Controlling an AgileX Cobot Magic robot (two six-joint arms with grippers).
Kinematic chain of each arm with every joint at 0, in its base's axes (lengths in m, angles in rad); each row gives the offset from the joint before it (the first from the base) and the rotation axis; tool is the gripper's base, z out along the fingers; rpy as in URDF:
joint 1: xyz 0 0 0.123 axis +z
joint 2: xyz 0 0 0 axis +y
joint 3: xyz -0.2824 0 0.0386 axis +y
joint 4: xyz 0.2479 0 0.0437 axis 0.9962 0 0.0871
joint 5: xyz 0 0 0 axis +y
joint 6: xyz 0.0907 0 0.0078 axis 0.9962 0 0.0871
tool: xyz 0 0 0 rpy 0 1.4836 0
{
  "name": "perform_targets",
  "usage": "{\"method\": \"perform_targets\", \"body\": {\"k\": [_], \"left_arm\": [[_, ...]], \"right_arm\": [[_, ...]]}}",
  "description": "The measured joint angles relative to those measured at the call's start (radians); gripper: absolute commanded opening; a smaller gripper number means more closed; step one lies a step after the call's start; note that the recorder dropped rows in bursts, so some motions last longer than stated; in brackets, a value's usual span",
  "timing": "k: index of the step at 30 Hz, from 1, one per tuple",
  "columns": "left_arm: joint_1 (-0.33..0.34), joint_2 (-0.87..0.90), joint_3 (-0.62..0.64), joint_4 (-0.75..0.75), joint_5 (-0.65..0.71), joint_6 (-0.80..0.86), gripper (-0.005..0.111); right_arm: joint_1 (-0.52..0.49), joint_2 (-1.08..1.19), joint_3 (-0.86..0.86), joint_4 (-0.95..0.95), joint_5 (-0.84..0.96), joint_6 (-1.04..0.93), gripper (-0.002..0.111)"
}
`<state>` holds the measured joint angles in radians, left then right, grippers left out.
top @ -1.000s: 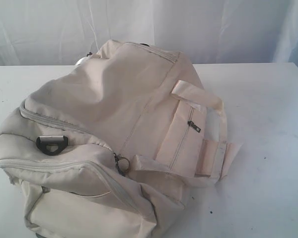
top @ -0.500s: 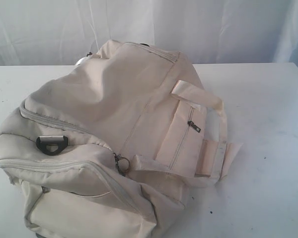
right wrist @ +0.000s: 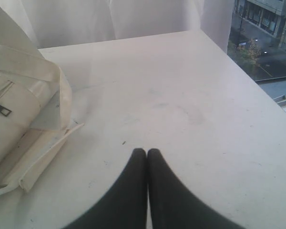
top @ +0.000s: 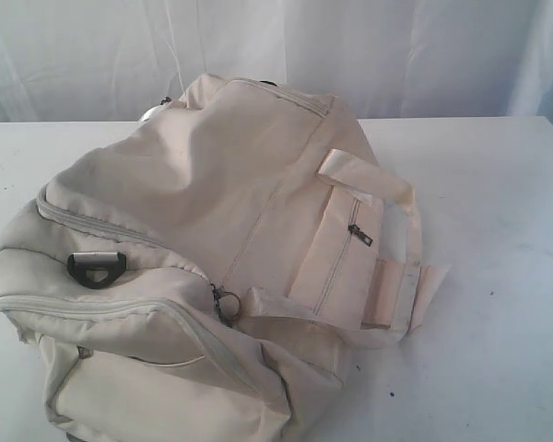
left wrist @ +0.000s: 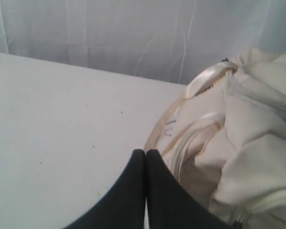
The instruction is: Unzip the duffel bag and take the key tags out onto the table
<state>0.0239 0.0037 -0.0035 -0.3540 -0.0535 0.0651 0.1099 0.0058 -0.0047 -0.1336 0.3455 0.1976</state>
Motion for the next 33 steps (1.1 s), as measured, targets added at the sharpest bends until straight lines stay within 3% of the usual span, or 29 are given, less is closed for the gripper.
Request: {"method": "perform_targets", "body": {"k": [6,15,19,23,29,33], "left_arm": [[0.000,0.000,0.000,-0.016,-0.085,-0.003,0.000],[0.000,0.000,0.000,-0.018,-0.099,-0.009,0.000],[0.000,0.000,0.000,-0.022,-0.096,-0.152,0.001],[0.000,0.000,0.000,-0.022,-0.051,-0.319,0.021],[0.000,0.000,0.000,-0.022,-0.032,-0.411,0.082],[0.000,0.000,-0.028,-0.033,0.113,-0.496,0.084]], "right_arm": [[0.000,0.000,0.000,0.000,0.000,0.000,0.000],[0.000,0.000,0.000,-0.006,-0.066,-0.021,0.000],[0.000,0.000,0.000,-0.006,-0.203,-0.021,0.000],[0.000,0.000,0.000,-0.006,-0.421,-0.015,0.000],[0.000,-0.002,0.002,-0.004,-0.849,0.084,0.000],[0.000,-0.002,-0.007,0.079,-1.036,0.281,0.000]]}}
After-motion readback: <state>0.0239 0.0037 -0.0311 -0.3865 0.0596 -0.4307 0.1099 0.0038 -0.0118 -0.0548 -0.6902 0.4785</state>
